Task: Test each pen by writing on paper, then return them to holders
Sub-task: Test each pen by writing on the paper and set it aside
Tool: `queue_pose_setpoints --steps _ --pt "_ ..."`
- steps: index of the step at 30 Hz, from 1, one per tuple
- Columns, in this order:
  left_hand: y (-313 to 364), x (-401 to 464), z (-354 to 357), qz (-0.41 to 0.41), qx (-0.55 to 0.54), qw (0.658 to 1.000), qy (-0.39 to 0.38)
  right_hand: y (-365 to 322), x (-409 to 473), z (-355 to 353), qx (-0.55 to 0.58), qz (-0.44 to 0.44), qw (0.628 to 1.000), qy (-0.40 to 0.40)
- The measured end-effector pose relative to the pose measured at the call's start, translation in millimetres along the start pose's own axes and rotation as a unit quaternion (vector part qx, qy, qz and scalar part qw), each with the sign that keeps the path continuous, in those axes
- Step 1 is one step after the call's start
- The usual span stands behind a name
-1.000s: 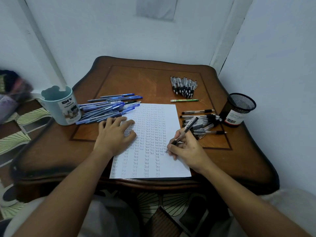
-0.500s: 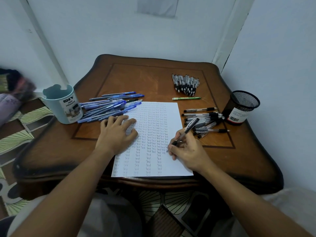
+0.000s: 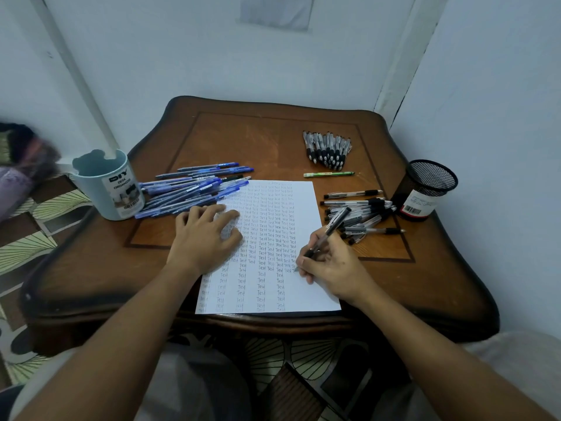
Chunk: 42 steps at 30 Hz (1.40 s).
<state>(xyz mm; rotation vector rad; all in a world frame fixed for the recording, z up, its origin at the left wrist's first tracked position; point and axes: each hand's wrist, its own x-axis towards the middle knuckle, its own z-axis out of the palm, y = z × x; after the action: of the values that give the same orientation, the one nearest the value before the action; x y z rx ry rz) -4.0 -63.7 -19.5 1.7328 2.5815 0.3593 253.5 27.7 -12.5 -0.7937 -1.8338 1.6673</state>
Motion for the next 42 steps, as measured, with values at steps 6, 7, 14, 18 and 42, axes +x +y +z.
queue_pose_setpoints --steps 6,7,14,18,42 --pt "0.3 -0.6 -0.3 -0.003 -0.003 1.000 0.002 -1.7 -0.2 0.2 -0.030 -0.010 0.999 -0.008" --pt "0.1 -0.8 -0.1 -0.003 -0.002 1.000 0.001 -1.2 -0.5 -0.4 -0.025 -0.007 1.000 -0.010" --pt "-0.6 -0.1 0.1 0.000 -0.001 1.000 0.001 -0.1 0.9 -1.6 -0.032 -0.002 0.999 -0.016" --pt "-0.5 -0.5 0.3 0.000 -0.005 1.000 0.002 -0.8 0.1 -2.7 -0.012 0.001 1.000 -0.014" --pt "-1.3 -0.7 -0.1 -0.002 -0.006 1.000 0.001 -9.1 3.6 -4.7 0.102 0.033 0.994 0.020"
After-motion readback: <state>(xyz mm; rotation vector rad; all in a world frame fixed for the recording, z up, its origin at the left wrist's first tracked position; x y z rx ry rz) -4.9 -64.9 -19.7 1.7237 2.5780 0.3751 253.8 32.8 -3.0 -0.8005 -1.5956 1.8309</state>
